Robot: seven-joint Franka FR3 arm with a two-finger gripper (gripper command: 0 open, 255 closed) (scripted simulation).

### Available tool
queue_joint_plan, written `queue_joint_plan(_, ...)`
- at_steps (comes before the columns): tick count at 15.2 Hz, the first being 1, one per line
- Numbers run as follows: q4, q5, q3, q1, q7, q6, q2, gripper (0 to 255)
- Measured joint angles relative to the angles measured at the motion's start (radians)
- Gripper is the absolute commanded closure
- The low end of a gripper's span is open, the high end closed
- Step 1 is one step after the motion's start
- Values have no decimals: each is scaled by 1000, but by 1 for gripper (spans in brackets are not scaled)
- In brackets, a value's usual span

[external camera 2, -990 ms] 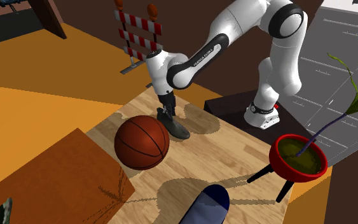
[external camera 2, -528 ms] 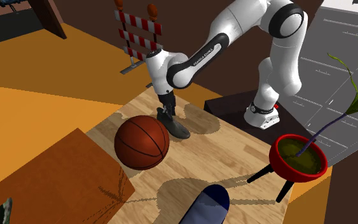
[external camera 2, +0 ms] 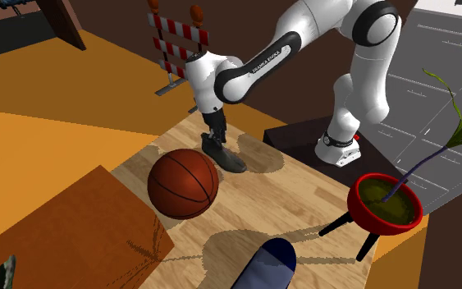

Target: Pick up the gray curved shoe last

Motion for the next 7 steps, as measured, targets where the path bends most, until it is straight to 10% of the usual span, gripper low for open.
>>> queue_joint_plan(7,39,-5,0,0,15,-78,-40,255)
